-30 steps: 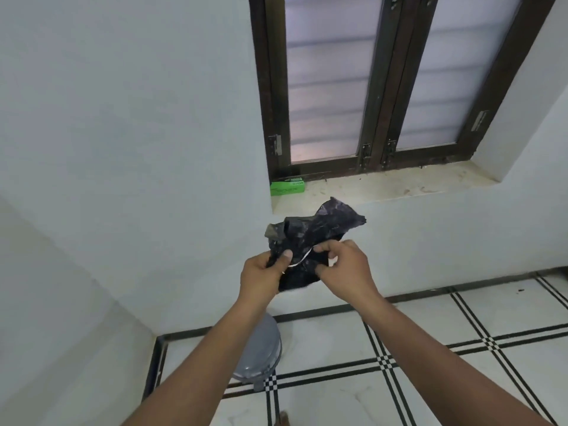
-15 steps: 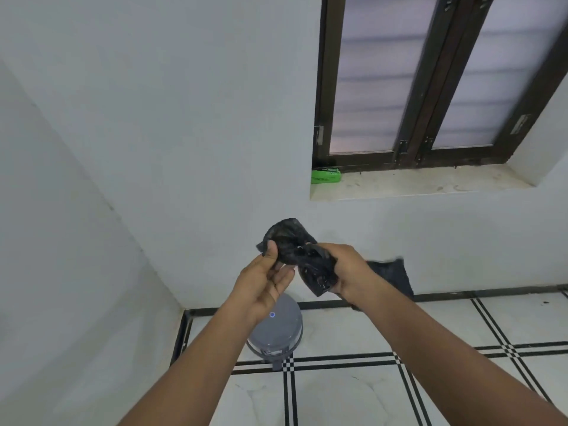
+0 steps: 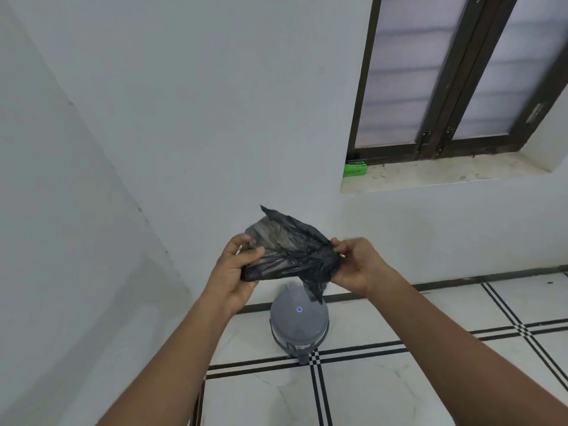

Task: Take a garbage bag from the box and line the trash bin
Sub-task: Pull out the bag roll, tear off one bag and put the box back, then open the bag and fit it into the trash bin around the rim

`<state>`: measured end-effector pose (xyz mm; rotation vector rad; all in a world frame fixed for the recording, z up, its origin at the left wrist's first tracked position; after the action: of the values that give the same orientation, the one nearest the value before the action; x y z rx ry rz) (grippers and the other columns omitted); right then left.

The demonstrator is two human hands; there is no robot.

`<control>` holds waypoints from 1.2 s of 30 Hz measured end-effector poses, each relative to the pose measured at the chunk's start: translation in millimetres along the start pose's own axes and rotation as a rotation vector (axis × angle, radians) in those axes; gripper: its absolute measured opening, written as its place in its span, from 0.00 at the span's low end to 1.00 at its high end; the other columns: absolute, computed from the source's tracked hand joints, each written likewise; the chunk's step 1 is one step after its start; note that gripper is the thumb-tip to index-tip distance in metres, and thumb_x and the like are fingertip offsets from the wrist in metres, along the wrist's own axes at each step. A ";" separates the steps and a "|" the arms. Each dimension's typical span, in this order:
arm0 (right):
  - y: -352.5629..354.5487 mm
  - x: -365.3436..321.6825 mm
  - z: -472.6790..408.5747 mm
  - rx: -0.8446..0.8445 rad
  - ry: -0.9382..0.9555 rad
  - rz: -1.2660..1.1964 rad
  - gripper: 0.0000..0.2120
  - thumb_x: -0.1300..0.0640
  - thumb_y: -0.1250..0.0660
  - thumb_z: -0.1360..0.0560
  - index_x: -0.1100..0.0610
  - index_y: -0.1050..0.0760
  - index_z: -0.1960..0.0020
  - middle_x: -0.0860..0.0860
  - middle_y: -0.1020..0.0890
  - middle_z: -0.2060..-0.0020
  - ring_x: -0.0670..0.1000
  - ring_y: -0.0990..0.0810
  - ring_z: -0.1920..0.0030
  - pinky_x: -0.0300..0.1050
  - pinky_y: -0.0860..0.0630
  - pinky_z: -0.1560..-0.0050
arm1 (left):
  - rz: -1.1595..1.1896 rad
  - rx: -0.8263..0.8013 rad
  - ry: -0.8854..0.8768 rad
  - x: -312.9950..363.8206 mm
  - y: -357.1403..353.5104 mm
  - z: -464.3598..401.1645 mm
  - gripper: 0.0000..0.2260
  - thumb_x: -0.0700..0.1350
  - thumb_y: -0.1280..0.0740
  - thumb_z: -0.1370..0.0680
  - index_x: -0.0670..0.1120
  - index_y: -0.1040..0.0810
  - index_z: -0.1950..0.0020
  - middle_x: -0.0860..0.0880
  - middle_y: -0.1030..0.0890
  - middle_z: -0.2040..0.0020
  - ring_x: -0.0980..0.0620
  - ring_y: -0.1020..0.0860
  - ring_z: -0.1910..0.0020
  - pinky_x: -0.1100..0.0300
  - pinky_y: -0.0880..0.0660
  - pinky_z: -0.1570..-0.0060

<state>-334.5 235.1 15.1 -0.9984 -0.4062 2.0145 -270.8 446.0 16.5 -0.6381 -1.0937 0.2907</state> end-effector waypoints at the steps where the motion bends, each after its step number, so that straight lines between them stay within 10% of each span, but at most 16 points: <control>1: -7.8 4.4 1.1 -0.024 0.005 0.037 0.09 0.67 0.46 0.29 0.58 0.30 0.62 0.57 0.21 0.59 0.60 0.19 0.57 0.53 0.19 0.62 | -0.165 0.006 -0.033 8.2 8.1 -0.1 0.19 0.25 0.30 0.26 0.50 0.18 0.62 0.46 0.17 0.57 0.48 0.17 0.59 0.57 0.16 0.60; 10: -37.1 11.1 -8.3 0.393 0.692 1.471 0.20 0.70 0.40 0.30 0.50 0.14 0.61 0.50 0.17 0.54 0.52 0.20 0.58 0.38 0.26 0.63 | -1.794 0.239 -0.353 52.6 44.5 4.5 0.12 0.38 0.33 0.25 0.50 0.12 0.52 0.49 0.19 0.52 0.48 0.21 0.57 0.58 0.26 0.60; 13: -32.0 19.1 -9.7 0.482 0.745 1.760 0.12 0.66 0.39 0.26 0.58 0.18 0.52 0.51 0.26 0.47 0.54 0.26 0.59 0.43 0.30 0.59 | -1.752 0.366 -0.191 61.4 63.2 8.6 0.09 0.53 0.31 0.28 0.48 0.17 0.58 0.49 0.18 0.58 0.51 0.23 0.64 0.59 0.27 0.65; 18: -28.5 39.1 -14.4 0.498 0.664 1.516 0.08 0.55 0.31 0.33 0.59 0.21 0.57 0.51 0.18 0.62 0.51 0.20 0.62 0.47 0.22 0.62 | -1.827 0.493 -0.161 56.7 79.5 10.5 0.44 0.77 0.30 0.36 0.43 0.27 0.35 0.44 0.26 0.40 0.43 0.19 0.51 0.56 0.29 0.58; 22: -37.2 46.5 -12.3 0.490 0.803 1.400 0.11 0.66 0.32 0.33 0.53 0.24 0.54 0.48 0.21 0.58 0.53 0.20 0.57 0.45 0.27 0.61 | -1.986 0.513 -0.345 50.6 88.8 2.4 0.30 0.55 0.21 0.28 0.42 0.30 0.36 0.41 0.35 0.39 0.49 0.30 0.70 0.55 0.30 0.66; 25: -31.8 42.2 -11.2 0.474 0.880 1.639 0.16 0.70 0.35 0.31 0.49 0.19 0.57 0.47 0.26 0.55 0.55 0.24 0.61 0.44 0.32 0.62 | -1.952 0.526 -0.443 61.8 113.4 -4.8 0.15 0.37 0.32 0.22 0.43 0.30 0.37 0.39 0.31 0.39 0.43 0.27 0.64 0.50 0.29 0.65; 31: -6.1 35.2 -25.0 0.489 0.645 1.897 0.13 0.62 0.33 0.27 0.60 0.25 0.42 0.53 0.32 0.29 0.57 0.25 0.61 0.47 0.27 0.60 | -2.332 0.442 -0.242 72.1 149.1 -12.8 0.08 0.32 0.32 0.24 0.42 0.18 0.48 0.43 0.31 0.33 0.42 0.27 0.46 0.55 0.31 0.64; 36: -22.7 37.1 -44.1 0.304 0.509 1.721 0.23 0.59 0.31 0.25 0.62 0.30 0.32 0.57 0.40 0.24 0.58 0.22 0.43 0.46 0.25 0.45 | -1.971 0.211 0.119 60.9 109.8 -27.6 0.23 0.40 0.30 0.26 0.47 0.23 0.30 0.43 0.23 0.38 0.42 0.21 0.42 0.54 0.23 0.51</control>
<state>-300.8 275.1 -18.0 -1.8434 1.4953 2.7845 -209.5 554.6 -14.6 0.7539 -1.0969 -1.2926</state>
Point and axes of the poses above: each hand's wrist, its own z-axis away from the middle knuckle, its own y-axis out of the back of the hand, x = y × z, the point moved 5 cm from there along -z, towards the middle knuckle
